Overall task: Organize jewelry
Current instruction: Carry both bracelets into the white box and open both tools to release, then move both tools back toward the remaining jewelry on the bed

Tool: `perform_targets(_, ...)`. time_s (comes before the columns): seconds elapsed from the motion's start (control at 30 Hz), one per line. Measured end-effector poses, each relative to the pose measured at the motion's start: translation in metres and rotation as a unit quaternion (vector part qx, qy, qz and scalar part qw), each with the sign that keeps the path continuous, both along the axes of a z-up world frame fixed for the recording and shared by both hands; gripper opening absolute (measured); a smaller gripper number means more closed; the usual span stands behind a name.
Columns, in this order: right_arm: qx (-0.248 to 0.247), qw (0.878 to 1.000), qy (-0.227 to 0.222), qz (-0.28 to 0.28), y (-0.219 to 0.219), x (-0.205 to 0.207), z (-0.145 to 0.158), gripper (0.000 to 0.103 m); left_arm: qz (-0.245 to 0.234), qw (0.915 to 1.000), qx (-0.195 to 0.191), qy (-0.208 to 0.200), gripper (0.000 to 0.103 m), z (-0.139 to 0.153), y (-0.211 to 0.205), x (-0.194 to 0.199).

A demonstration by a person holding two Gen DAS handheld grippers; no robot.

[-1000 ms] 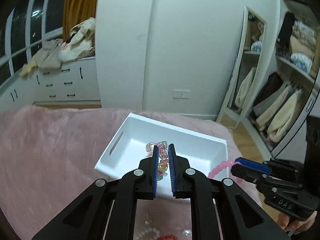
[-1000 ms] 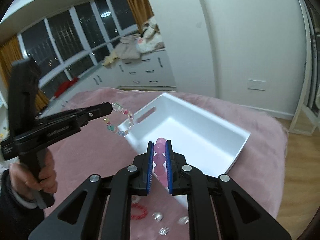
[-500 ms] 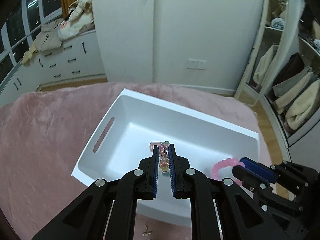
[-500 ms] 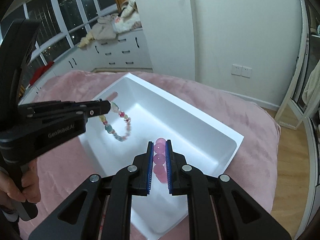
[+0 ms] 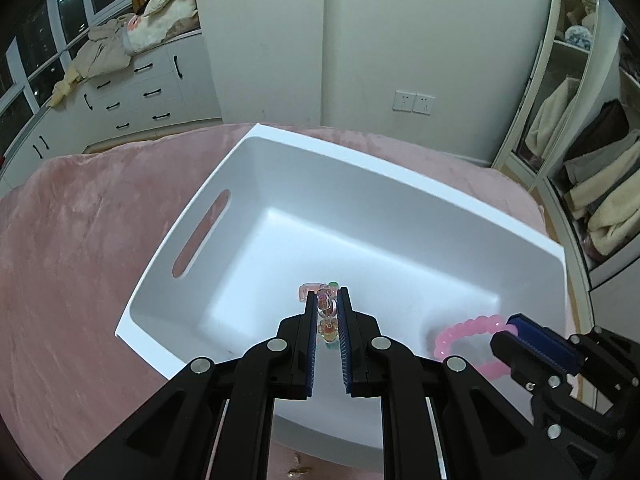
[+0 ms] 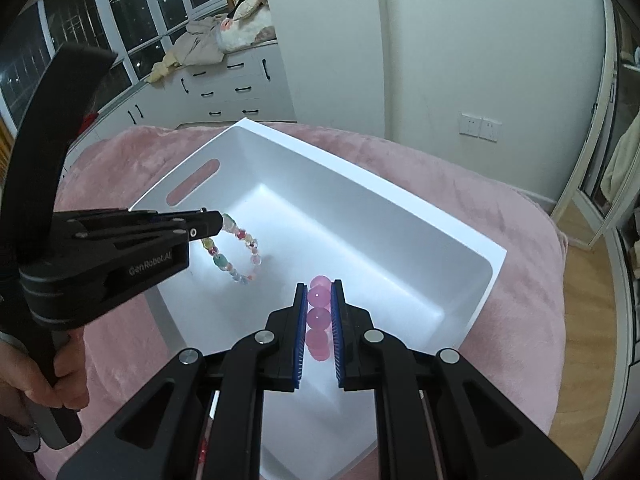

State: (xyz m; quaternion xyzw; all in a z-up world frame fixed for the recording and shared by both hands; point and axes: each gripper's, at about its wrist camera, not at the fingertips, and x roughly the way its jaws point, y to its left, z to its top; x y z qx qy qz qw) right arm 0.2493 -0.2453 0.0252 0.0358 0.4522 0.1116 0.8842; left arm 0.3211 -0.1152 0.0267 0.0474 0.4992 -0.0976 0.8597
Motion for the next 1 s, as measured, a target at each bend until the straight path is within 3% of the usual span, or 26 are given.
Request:
perform_targets(0.1, -0.023, 1.0, -0.002, 0.008, 0.003, -0.001, -0.003, 0.013, -0.003, 1.0, 0.0, -0.005, 0.016, 0.002, -0.001, -0.001)
perform_targets(0.4, -0.024, 0.999, -0.039, 0.007, 0.003, -0.013, 0.012, 0.017, -0.01, 0.9988, 0.008, -0.046, 0.039, 0.023, -0.004, -0.011)
perform_targets(0.53, -0.021, 0.997, -0.079, 0.008, 0.002, -0.028, 0.032, 0.036, -0.009, 0.9963, 0.008, -0.085, 0.049, 0.047, 0.0, -0.022)
perform_targets(0.63, -0.015, 0.995, -0.102, 0.012, 0.003, -0.039, 0.048, 0.037, -0.016, 0.9929, 0.012, -0.117, 0.052, 0.064, 0.003, -0.035)
perform_targets(0.77, -0.01, 0.991, -0.135, 0.016, 0.006, -0.058, 0.068, 0.048, -0.03, 0.9868, 0.015, -0.158, 0.063, 0.089, 0.008, -0.058)
perform_targets(0.83, -0.012, 0.988, -0.15, 0.021, 0.009, -0.069, 0.077, 0.049, -0.035, 0.9839, 0.015, -0.175, 0.065, 0.1, 0.01, -0.071)
perform_targets(1.0, -0.017, 0.983, -0.18, 0.029, 0.016, -0.094, 0.097, 0.054, -0.04, 0.9796, -0.001, -0.197, 0.074, 0.121, 0.02, -0.1)
